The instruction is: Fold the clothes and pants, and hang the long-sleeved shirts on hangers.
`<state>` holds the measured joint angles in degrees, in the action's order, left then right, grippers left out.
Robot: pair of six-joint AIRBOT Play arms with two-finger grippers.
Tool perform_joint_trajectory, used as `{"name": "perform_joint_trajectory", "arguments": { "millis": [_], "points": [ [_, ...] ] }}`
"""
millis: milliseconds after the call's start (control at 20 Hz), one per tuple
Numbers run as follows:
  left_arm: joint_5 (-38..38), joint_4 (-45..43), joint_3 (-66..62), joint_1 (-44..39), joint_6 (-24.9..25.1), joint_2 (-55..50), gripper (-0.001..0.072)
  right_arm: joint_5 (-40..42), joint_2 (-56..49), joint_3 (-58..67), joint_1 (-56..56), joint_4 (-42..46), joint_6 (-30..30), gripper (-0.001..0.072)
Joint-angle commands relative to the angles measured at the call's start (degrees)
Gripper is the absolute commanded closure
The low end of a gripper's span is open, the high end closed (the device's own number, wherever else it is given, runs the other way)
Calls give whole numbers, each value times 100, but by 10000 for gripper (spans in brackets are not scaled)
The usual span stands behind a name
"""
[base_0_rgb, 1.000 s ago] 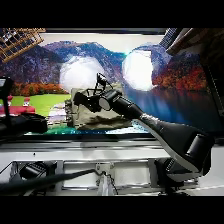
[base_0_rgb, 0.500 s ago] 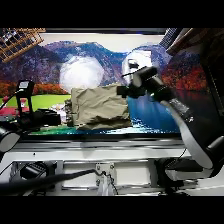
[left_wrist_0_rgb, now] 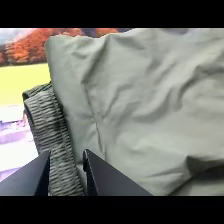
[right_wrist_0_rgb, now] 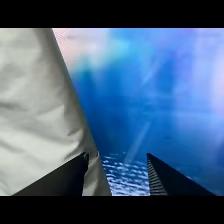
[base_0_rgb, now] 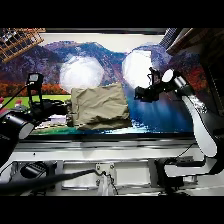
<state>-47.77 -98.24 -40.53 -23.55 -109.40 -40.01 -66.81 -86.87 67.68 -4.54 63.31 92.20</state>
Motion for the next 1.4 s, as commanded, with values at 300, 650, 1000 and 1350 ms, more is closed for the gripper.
{"name": "perform_joint_trajectory", "arguments": {
  "millis": [300, 650, 1000, 1350],
  "points": [
    [153, -31, 2, 2, -9, -136, 477, 1082, -525, -822, 105, -2522, -1373, 262],
    [153, -31, 2, 2, -9, -136, 476, 1449, -796, -822, -804, -2734, -1390, 265],
    [153, -31, 2, 2, -9, -136, 477, 1600, -579, -822, -568, -2098, -1108, 694],
    [153, -31, 2, 2, -9, -136, 477, 1698, 813, -822, 1375, -87, 522, 694]
  ]
}}
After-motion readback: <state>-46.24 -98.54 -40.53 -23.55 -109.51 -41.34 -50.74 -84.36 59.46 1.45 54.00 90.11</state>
